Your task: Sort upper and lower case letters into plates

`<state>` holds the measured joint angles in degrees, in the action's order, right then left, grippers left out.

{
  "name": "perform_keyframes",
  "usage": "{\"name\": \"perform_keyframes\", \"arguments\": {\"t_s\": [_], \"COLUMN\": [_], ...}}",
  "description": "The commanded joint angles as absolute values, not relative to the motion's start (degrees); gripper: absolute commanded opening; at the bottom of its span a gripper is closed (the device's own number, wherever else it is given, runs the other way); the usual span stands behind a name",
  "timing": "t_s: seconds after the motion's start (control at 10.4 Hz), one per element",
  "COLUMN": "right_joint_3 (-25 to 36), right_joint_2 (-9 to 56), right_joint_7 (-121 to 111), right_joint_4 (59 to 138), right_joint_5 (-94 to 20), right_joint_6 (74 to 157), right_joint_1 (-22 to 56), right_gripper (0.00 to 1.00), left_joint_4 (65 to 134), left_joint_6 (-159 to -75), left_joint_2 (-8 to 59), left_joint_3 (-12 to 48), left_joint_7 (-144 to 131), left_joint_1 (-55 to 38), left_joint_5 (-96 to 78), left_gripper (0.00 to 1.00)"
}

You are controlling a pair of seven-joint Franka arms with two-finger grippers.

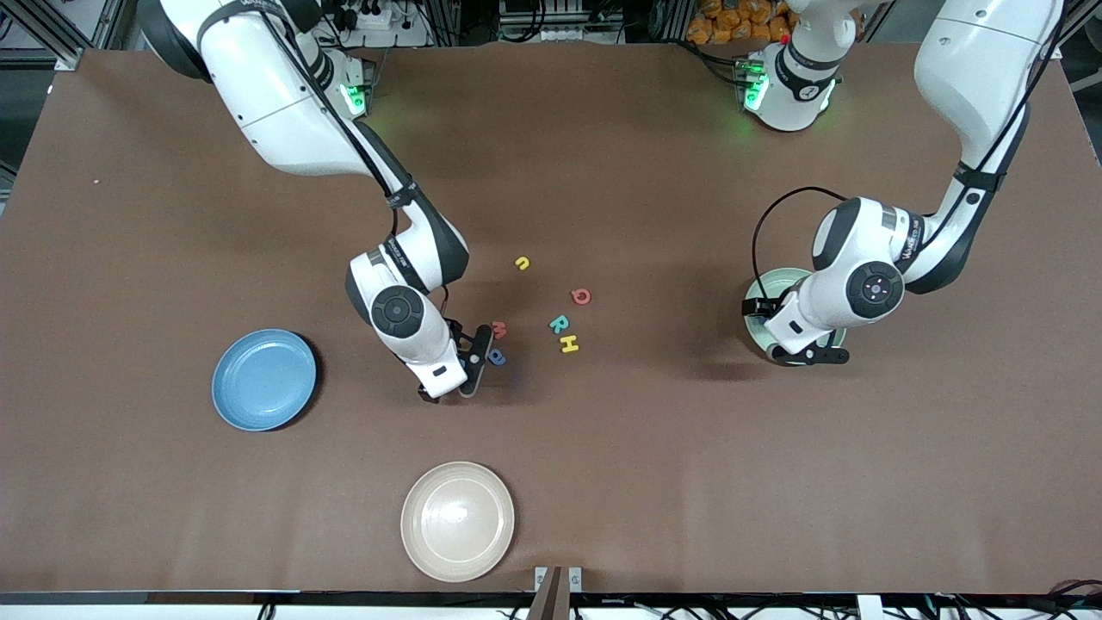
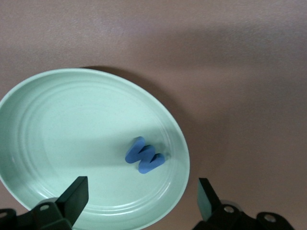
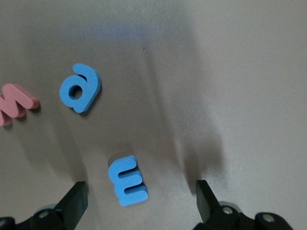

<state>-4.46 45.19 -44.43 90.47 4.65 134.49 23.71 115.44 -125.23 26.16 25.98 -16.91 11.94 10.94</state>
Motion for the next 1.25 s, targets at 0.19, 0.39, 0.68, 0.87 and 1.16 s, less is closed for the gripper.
{"name": "perform_keyframes", "arguments": {"t_s": [0.19, 0.39, 0.68, 0.87, 1.16], "right_joint_3": [-4.7, -4.7, -4.7, -4.7, -4.9], "right_joint_2": [46.2, 46.3, 46.2, 45.8, 43.8], "right_joint_7": [-45.5, -45.5, -46.1, -45.9, -44.9], "right_joint_4": [89.2, 89.2, 89.1, 88.9, 87.7], "right_joint_5": [4.1, 4.1, 4.1, 4.1, 3.9], "right_joint_6": [135.0, 135.2, 135.3, 135.2, 134.7], "right_joint_1": [23.9, 24.1, 23.9, 23.3, 19.0], "right_gripper": [0.20, 0.00, 0.00, 0.00, 0.00], "left_joint_4": [116.0, 115.9, 114.9, 112.1, 110.0], "left_joint_6": [-125.2, -125.2, -125.1, -125.1, -125.1], "left_joint_2": [25.0, 25.0, 25.0, 25.3, 26.0], "left_joint_3": [26.5, 26.5, 26.9, 26.9, 26.8], "left_joint_7": [-17.4, -17.5, -22.0, -26.0, -30.9], "left_joint_1": [12.0, 11.9, 9.1, 5.6, 1.6], "left_joint_5": [11.0, 10.9, 10.9, 10.8, 10.8], "left_gripper": [1.00, 1.00, 1.00, 1.00, 1.00]}}
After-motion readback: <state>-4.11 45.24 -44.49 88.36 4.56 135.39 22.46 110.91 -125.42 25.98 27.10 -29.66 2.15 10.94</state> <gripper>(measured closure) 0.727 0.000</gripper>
